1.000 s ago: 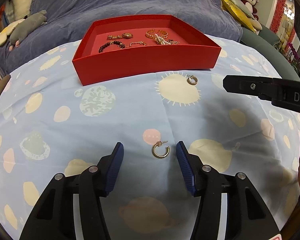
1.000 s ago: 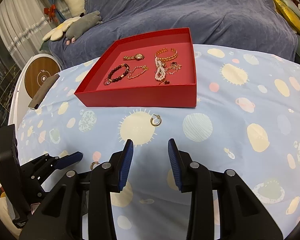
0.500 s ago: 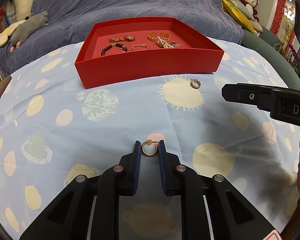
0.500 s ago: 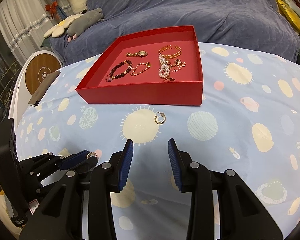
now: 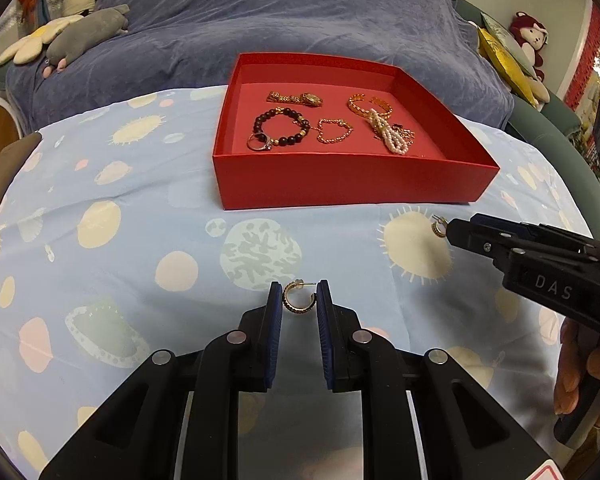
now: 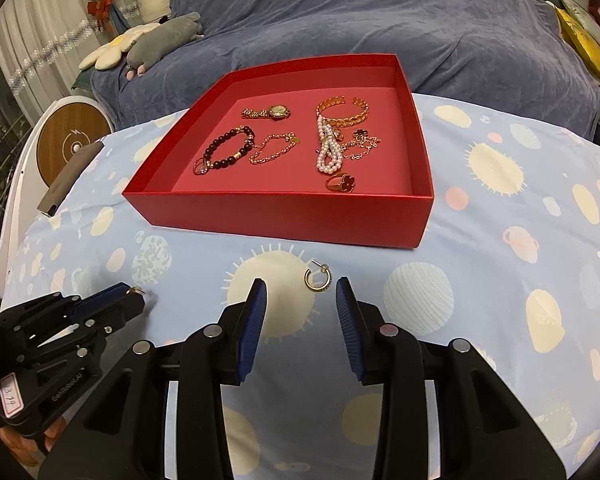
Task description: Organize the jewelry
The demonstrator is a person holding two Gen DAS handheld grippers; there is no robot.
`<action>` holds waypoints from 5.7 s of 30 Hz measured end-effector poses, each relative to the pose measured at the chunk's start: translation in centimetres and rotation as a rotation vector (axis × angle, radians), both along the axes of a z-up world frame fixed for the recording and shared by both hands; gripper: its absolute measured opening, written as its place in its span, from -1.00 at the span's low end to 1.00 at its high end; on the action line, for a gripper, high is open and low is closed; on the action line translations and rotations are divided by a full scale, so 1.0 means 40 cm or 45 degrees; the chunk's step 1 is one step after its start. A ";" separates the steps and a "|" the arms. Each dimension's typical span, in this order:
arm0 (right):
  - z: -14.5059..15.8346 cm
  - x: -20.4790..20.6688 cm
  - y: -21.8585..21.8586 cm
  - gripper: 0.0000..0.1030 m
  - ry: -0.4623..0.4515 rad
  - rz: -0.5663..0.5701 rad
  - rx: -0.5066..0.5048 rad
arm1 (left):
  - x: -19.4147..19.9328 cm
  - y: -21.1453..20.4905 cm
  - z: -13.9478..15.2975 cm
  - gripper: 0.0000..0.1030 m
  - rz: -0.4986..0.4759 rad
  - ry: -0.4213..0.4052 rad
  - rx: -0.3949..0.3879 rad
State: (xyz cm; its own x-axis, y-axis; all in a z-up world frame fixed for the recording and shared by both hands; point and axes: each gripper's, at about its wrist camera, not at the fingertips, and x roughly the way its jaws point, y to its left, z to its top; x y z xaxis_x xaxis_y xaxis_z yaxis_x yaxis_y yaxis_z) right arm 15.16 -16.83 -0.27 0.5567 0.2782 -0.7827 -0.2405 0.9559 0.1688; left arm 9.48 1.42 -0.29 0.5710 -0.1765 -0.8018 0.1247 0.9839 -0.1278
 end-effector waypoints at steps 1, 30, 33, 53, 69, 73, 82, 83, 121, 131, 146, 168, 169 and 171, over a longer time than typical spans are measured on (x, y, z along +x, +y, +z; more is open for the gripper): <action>-0.005 0.006 0.001 -0.33 0.002 -0.001 -0.004 | 0.003 0.005 0.002 -0.72 0.005 0.000 -0.005; -0.043 0.027 0.016 -0.67 -0.014 0.013 -0.108 | 0.011 0.017 -0.004 -0.72 0.022 0.017 -0.016; -0.043 0.023 0.013 -0.67 -0.007 0.014 -0.096 | 0.011 0.016 -0.005 -0.72 0.021 0.018 -0.015; -0.028 -0.069 0.031 -0.68 0.081 0.115 0.025 | 0.024 0.009 -0.026 -0.72 0.018 0.029 0.013; 0.025 -0.104 0.008 -0.68 0.056 0.099 0.084 | 0.019 -0.023 -0.013 -0.72 -0.021 -0.008 0.034; 0.060 -0.097 -0.013 -0.68 0.016 0.066 0.107 | 0.014 -0.030 0.023 -0.72 -0.037 -0.047 0.019; 0.133 -0.045 -0.040 -0.68 -0.071 0.009 0.135 | 0.061 -0.012 0.132 -0.72 -0.014 -0.130 -0.027; 0.140 -0.035 -0.043 -0.68 -0.079 0.001 0.135 | 0.071 -0.010 0.144 -0.72 -0.011 -0.136 -0.030; 0.149 0.185 -0.082 -0.31 -0.110 -0.123 0.151 | 0.318 0.004 0.154 -0.23 0.098 -0.105 -0.095; 0.208 0.006 -0.087 -0.12 -0.162 -0.100 0.141 | 0.177 0.036 0.202 -0.23 0.108 -0.155 -0.061; 0.117 -0.087 -0.049 0.30 -0.111 -0.139 0.109 | 0.032 0.038 0.103 0.14 0.096 -0.113 0.086; 0.117 -0.037 -0.017 0.60 -0.165 -0.132 0.024 | 0.084 0.019 0.095 0.48 0.135 -0.105 0.105; 0.117 -0.039 -0.015 0.60 -0.169 -0.130 0.016 | 0.083 0.018 0.096 0.49 0.131 -0.107 0.106; 0.118 -0.044 -0.009 0.60 -0.179 -0.123 0.001 | 0.080 0.013 0.097 0.51 0.127 -0.112 0.111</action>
State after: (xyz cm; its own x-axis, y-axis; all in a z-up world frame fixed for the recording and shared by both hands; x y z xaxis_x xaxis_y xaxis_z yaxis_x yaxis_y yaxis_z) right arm 13.40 -17.20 4.43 0.6847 0.2190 -0.6952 -0.1691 0.9755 0.1408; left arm 12.69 1.93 3.59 0.6512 -0.0471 -0.7575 0.0328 0.9989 -0.0340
